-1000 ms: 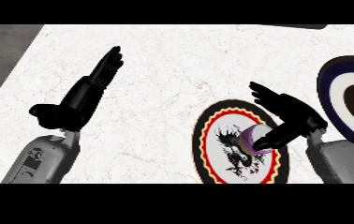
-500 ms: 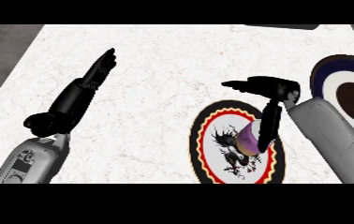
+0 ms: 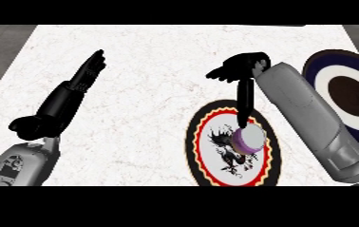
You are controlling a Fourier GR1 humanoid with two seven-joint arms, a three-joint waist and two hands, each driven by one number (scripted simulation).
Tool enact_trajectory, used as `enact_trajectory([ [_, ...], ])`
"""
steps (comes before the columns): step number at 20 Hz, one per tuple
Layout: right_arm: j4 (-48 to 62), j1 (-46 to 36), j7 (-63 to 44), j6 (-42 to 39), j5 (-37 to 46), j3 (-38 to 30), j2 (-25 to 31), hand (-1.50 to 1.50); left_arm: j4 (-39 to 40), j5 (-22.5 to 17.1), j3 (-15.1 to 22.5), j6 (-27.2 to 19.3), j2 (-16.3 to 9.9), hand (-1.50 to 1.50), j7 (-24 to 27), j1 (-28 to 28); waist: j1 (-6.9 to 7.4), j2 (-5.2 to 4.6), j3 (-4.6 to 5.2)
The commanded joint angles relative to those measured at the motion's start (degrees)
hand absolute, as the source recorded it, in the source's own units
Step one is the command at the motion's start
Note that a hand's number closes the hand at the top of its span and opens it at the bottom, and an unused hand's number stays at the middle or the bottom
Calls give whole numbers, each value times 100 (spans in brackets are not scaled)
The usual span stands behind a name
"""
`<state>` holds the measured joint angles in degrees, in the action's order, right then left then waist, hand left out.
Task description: Pick the can from the plate and place it in the plate
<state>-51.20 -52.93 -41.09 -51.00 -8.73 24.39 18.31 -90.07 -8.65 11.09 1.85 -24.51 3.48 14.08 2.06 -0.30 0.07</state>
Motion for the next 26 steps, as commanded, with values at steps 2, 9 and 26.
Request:
enact_trajectory([
  [2,883,-532,-1022,-1188,-722,-76,-163,-150,-314,1,-60,-59,4,0,-245,-120,-70,41,0],
  [9,1933,-1368,-1006,-1559,-452,142,-85,-150,-219,120,-76,30,107,0,-1,-162,-62,3,-4],
  [26,3018,-1515,-401,-1972,220,9,-505,-150,-154,342,-332,279,285,0,30,-300,-130,2,-6],
])
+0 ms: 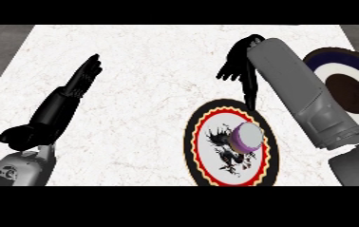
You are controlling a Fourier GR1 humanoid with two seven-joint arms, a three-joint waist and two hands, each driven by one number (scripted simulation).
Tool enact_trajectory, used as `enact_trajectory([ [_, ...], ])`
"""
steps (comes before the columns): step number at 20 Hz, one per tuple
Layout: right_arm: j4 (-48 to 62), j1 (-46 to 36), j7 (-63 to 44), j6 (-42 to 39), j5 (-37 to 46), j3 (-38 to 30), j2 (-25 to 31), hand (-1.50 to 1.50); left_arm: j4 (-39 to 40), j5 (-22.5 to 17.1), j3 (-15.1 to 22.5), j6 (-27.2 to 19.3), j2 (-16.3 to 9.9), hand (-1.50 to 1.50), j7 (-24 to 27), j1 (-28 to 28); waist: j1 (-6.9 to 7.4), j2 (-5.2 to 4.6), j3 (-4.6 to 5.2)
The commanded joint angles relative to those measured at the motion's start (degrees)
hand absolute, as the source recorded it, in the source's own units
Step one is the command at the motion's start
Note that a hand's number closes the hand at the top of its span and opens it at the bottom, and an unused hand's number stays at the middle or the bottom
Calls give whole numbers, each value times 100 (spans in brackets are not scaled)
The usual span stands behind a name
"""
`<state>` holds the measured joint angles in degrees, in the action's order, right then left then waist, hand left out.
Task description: Pick the can from the plate and place it in the plate
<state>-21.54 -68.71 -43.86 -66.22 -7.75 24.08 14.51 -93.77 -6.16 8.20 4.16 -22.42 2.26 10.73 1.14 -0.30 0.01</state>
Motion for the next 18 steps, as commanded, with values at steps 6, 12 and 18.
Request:
enact_trajectory([
  [6,-293,549,137,-609,418,118,-55,-150,-42,189,-70,45,167,0,-149,35,-62,18,-2],
  [12,-482,835,-301,-812,303,114,-343,-150,-208,234,-217,23,183,0,-409,-8,-148,59,2],
  [18,-630,1283,-336,-723,403,239,-555,-150,393,219,-301,196,336,0,-184,448,-156,19,2],
])
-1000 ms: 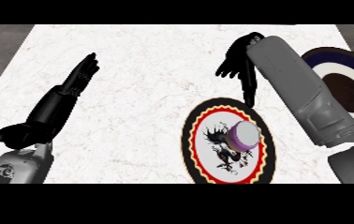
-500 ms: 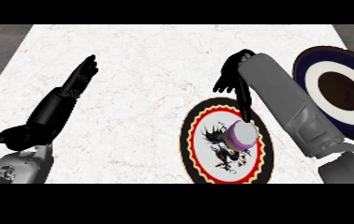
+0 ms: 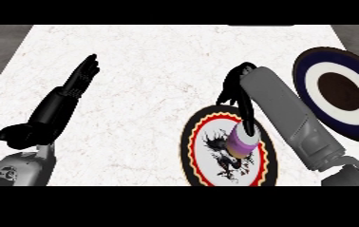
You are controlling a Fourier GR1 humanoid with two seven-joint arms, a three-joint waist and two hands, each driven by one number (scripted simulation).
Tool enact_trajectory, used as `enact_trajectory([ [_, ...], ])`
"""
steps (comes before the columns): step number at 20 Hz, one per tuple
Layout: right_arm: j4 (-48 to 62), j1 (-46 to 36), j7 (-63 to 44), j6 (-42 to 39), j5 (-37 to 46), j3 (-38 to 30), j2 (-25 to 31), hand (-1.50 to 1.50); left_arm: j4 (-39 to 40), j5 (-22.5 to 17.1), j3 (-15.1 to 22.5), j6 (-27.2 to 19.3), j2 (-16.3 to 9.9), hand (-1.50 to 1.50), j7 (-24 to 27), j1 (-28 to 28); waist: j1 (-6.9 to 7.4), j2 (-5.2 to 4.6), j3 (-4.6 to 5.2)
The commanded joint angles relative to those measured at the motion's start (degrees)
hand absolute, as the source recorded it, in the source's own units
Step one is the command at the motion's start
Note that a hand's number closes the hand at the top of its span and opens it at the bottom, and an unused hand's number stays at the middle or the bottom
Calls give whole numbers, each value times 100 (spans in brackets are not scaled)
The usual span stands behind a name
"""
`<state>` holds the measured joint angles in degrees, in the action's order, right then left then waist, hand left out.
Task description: Pick the can from the plate and place it in the plate
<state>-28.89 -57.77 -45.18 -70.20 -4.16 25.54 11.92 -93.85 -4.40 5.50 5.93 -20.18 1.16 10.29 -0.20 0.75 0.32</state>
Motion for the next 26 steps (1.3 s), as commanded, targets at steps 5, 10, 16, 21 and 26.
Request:
enact_trajectory([
  [5,-506,630,-394,-690,-132,146,16,-150,-120,82,-104,96,15,0,200,-272,-37,-27,-27],
  [10,-815,757,-538,-618,-98,183,108,-150,243,187,-83,210,68,0,223,-62,-32,-59,-27],
  [16,-2083,1531,-18,-593,22,392,121,150,-150,261,-73,55,166,0,17,-201,-16,-55,-34],
  [21,-2488,1760,215,-432,398,278,258,150,109,199,-195,174,230,0,112,-29,40,-87,-35],
  [26,-2486,1079,-1132,2313,1323,-457,508,150,-33,167,-222,266,93,0,-10,-116,-33,-31,-28],
])
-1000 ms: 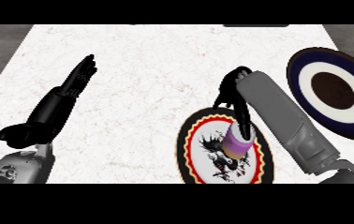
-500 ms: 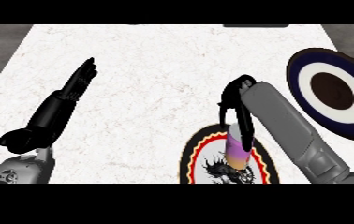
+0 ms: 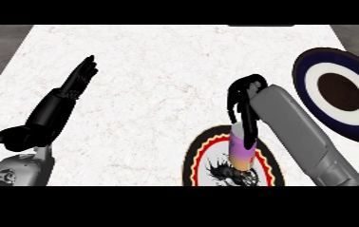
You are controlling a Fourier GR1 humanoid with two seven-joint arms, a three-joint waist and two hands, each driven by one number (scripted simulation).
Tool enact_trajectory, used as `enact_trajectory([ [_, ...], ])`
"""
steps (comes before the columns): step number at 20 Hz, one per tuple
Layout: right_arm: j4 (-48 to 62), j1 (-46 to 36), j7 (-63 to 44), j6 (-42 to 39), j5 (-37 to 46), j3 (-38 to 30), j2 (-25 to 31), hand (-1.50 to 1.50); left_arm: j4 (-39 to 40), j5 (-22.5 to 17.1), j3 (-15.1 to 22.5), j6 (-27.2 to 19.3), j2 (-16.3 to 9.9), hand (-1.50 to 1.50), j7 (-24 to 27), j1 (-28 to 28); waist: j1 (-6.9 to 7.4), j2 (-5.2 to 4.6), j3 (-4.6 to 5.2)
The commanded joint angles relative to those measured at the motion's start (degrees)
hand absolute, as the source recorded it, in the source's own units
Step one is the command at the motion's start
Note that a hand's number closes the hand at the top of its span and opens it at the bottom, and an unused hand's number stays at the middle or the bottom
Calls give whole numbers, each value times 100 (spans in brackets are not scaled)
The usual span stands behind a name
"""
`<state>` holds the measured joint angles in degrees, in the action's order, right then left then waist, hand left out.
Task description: Pick the can from the plate and place it in the plate
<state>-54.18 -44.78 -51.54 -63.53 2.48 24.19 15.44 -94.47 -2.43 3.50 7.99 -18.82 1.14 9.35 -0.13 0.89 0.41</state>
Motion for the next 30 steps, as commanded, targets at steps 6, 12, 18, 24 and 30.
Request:
enact_trajectory([
  [6,-257,-1186,-1688,3473,2071,-756,859,150,37,-9,-28,-26,21,0,-4,-71,-93,89,-10],
  [12,-530,-1717,-2561,4998,3656,-693,660,150,5,-7,108,77,48,0,-38,11,132,-61,-28],
  [18,-473,-2087,-3361,5921,5004,-743,101,150,24,-74,63,135,45,0,-11,112,213,-101,-25],
  [24,-93,-2013,-3369,6286,6443,-1093,-139,150,-30,0,29,65,33,0,-48,98,78,-56,-27],
  [30,-168,-1766,-3370,6289,7429,-1641,-172,150,10,30,0,32,100,0,174,-178,-10,-41,-33],
])
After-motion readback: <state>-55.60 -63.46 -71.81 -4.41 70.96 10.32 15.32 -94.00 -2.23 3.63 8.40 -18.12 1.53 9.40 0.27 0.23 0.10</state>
